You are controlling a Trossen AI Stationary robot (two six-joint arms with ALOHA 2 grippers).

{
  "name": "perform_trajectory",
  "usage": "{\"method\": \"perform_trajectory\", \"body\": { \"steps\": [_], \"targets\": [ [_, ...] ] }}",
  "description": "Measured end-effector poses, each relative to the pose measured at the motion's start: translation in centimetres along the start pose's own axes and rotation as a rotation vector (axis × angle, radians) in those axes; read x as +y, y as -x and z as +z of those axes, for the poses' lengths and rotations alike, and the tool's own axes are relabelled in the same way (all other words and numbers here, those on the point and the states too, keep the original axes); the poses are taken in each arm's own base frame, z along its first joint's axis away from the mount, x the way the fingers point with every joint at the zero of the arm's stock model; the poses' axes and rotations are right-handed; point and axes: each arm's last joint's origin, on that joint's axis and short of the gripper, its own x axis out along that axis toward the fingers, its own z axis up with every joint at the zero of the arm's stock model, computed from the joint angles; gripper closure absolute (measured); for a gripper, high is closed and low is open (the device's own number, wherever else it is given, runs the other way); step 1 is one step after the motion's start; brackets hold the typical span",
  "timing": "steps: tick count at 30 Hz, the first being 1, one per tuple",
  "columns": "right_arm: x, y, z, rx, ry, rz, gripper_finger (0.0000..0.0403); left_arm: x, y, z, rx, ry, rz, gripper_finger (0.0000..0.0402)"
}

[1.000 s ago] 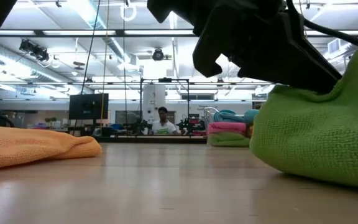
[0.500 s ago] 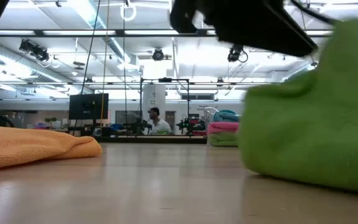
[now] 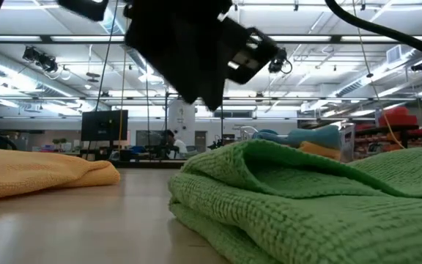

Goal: Fold microfiber towels
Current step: Fold the green towel

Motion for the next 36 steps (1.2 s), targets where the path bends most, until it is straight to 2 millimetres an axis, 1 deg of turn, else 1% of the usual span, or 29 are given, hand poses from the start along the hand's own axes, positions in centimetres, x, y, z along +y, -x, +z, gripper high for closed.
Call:
{"method": "perform_trajectory", "body": {
  "steps": [2,6,8,12,15,18,19,21,24,28,31,33,36],
  "targets": [
    [0.1,0.3,0.3,0.031,0.013,-0.010,0.0277,-0.3,-0.6,0.1,-0.018,-0.019,0.013,0.0311],
    [0.0,1.4,1.2,0.100,0.022,-0.007,0.0277,-0.4,-1.7,0.4,-0.078,-0.055,0.127,0.0317],
    [-0.1,2.0,1.8,0.118,0.005,0.012,0.0277,-0.1,-1.7,0.9,-0.127,-0.056,0.169,0.0321],
    [-0.3,3.6,2.8,0.128,-0.073,0.053,0.0276,0.8,-1.3,1.1,-0.198,-0.011,0.210,0.0322],
    [-0.4,4.9,3.3,0.117,-0.154,0.093,0.0273,1.5,-1.0,1.1,-0.235,0.020,0.230,0.0312],
    [-0.9,5.3,3.5,0.108,-0.251,0.111,0.0262,2.0,-1.3,1.2,-0.272,0.053,0.227,0.0301],
    [-0.9,5.2,3.4,0.100,-0.283,0.129,0.0256,2.1,-1.6,1.1,-0.271,0.060,0.223,0.0298],
    [-1.1,5.0,3.2,0.077,-0.337,0.162,0.0243,2.5,-2.8,1.1,-0.301,0.052,0.222,0.0293],
    [-1.3,4.5,3.3,0.051,-0.412,0.214,0.0220,2.4,-4.7,0.7,-0.293,0.072,0.207,0.0290],
    [-1.9,3.4,3.7,0.077,-0.466,0.220,0.0189,1.9,-6.3,0.5,-0.272,0.086,0.182,0.0291],
    [-2.2,2.2,4.6,0.134,-0.481,0.190,0.0165,1.0,-7.2,0.5,-0.236,0.081,0.158,0.0291],
    [-2.4,1.2,5.4,0.181,-0.478,0.179,0.0150,0.9,-7.7,0.7,-0.257,0.067,0.166,0.0290],
    [-2.5,0.2,6.5,0.233,-0.500,0.190,0.0132,0.4,-8.1,0.7,-0.232,0.065,0.177,0.0291]
  ]
}}
